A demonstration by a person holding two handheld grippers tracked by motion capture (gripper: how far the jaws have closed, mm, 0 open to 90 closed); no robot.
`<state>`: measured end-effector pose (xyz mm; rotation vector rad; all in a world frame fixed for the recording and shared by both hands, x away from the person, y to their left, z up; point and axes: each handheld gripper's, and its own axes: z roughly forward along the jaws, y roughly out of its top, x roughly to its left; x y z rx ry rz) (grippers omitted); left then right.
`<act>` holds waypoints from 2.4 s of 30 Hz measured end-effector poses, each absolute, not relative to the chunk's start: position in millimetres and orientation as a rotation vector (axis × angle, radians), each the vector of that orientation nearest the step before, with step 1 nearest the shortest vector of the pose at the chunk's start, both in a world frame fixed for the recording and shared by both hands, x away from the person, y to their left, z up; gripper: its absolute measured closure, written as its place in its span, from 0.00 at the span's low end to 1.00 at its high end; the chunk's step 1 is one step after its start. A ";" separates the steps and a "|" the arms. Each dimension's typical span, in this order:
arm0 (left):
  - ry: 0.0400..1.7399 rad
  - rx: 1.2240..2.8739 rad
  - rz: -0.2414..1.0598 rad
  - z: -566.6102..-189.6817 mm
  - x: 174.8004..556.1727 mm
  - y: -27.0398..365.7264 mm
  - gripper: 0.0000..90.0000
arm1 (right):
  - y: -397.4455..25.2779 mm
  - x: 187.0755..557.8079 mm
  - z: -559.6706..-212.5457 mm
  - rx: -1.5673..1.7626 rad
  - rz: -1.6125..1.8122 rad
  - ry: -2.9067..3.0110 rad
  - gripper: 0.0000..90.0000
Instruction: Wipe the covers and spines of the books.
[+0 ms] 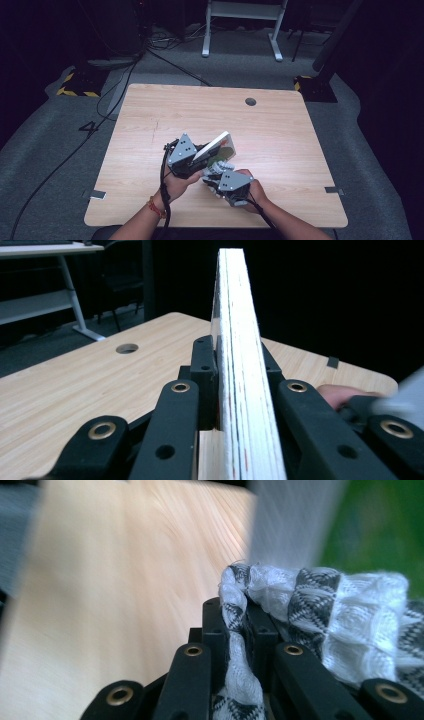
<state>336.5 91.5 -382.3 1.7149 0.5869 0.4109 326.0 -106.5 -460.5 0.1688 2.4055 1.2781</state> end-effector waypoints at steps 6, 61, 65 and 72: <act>0.608 1.671 0.432 -375.2 335.8 103.5 0.87 | -135.3 355.7 -469.3 0.357 1.232 2.392 0.92; 0.493 1.815 0.418 -387.4 328.2 69.3 0.87 | -200.4 336.0 -346.0 0.427 1.757 1.865 0.92; 0.493 1.825 0.428 -387.6 328.2 68.1 0.87 | -182.3 327.9 -337.2 0.330 1.752 1.907 0.92; 0.494 1.837 0.459 -387.5 327.1 67.1 0.87 | -151.9 324.0 -323.7 0.251 1.649 2.052 0.91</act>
